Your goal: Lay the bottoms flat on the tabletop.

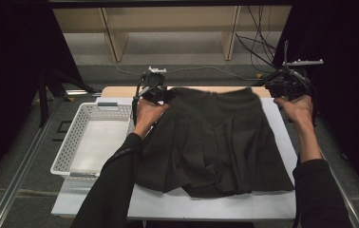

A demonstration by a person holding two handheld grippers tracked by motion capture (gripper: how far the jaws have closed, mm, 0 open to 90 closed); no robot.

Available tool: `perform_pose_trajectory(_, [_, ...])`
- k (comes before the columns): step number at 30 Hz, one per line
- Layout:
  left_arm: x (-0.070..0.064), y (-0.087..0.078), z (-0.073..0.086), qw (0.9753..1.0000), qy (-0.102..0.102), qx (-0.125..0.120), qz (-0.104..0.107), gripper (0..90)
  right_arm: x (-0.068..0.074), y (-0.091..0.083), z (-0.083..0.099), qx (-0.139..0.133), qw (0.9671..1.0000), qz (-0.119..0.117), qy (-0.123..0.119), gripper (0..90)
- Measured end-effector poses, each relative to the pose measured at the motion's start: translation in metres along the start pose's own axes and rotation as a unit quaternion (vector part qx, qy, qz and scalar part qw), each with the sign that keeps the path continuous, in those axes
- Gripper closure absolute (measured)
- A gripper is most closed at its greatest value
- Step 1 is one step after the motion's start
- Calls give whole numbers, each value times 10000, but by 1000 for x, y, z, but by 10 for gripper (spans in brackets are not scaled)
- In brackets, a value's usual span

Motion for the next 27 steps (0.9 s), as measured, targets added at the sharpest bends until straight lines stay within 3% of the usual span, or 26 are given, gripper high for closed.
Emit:
perform_pose_trajectory(1, [-1,2,6,9999,34,99,19,514,0,-1,5,60,10000,-17,-3,537])
perform_pose_trajectory(5, [-6,8,36,9981,198,577,112,459,2,-1,19,161,9999,-21,-59,480])
perform_pose_trajectory(6, [-7,8,45,9968,260,739,133,410,4,-1,32,316,9994,-101,-80,440])
perform_pose_trajectory(7, [-6,8,54,9960,290,829,141,410,4,-1,32,316,9994,-101,-80,440])
perform_pose_trajectory(9, [-7,8,71,9948,257,953,241,394,11,0,55,531,9982,-173,-203,408])
perform_pose_trajectory(10, [-8,7,88,9937,285,1043,303,386,13,1,65,658,9973,-175,-280,394])
perform_pose_trajectory(11, [-8,7,88,9937,285,1043,303,376,13,1,65,658,9973,-175,-280,394])
perform_pose_trajectory(13, [-9,6,104,9929,268,1099,367,363,19,4,91,863,9953,-249,-367,382])
perform_pose_trajectory(14, [-10,5,112,9921,303,1150,394,363,19,4,91,863,9953,-249,-367,382])
perform_pose_trajectory(15, [-11,3,119,9917,310,1177,422,360,20,7,108,971,9942,-251,-392,380])
perform_pose_trajectory(17, [-14,-1,131,9911,316,1200,491,362,19,9,116,1026,9936,-257,-399,380])
perform_pose_trajectory(19, [-15,-4,143,9887,505,1354,401,356,17,12,132,1130,9926,-268,-340,381])
perform_pose_trajectory(20, [-16,-7,147,9891,508,1311,427,358,16,13,140,1167,9923,-291,-298,382])
perform_pose_trajectory(23, [-15,-11,164,9872,599,1426,381,360,11,11,160,1276,9911,-302,-251,383])
perform_pose_trajectory(24, [-14,-11,174,9850,651,1562,343,358,12,10,165,1331,9903,-332,-239,379])
perform_pose_trajectory(27, [-13,-12,181,9838,661,1633,324,346,12,12,181,1515,9877,-250,-306,361])
Point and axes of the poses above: each handheld gripper's, and its own axes: y roughly forward along the jaws, z roughly out of its underside, x roughly to its left, the point moved 10 cm from there along y, roughly forward along the jaws, and after that the axes turned 8 degrees about x, right-handed, at the moved point
